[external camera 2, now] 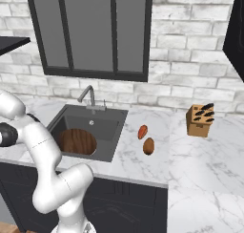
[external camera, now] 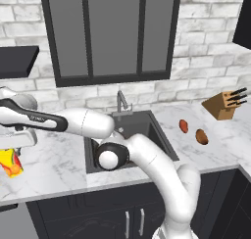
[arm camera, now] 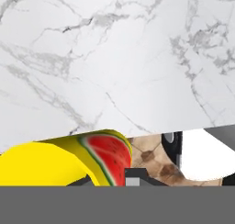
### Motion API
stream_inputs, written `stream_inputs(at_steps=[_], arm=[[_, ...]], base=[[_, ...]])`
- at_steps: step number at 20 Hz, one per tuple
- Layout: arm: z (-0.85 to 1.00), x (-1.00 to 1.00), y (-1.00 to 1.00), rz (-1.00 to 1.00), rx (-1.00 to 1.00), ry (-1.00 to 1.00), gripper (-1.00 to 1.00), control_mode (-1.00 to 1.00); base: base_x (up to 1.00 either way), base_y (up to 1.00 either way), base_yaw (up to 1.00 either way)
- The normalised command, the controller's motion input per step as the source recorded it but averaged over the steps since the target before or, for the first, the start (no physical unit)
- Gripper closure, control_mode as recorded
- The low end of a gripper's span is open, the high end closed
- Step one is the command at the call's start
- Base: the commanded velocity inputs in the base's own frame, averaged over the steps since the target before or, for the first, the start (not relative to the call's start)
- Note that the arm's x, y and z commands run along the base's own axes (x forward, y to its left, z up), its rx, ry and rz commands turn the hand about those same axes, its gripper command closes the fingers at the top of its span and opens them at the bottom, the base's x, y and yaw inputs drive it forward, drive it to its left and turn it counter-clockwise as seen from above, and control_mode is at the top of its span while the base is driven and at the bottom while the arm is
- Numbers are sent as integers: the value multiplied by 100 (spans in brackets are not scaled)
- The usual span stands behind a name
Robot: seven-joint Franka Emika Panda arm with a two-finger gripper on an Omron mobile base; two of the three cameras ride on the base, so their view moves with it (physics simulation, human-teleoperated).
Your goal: Remove the potato and sweet potato from the sink. Then move the bowl and cup from the counter to the sink for washing.
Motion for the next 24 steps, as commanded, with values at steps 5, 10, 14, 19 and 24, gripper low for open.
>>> stream_inputs(at_steps=[5,10,14,19,24], arm=[[14,-21,-42,0,-2,0,100,-100],[12,-22,-43,0,0,-1,100,-100],[11,-20,-44,-1,0,-3,100,-100],[15,-16,-41,-2,0,-4,100,-100],[15,-15,-40,-2,0,-11,100,-100]], base=[[0,0,0],[0,0,0],[0,0,0],[0,0,0],[0,0,0]])
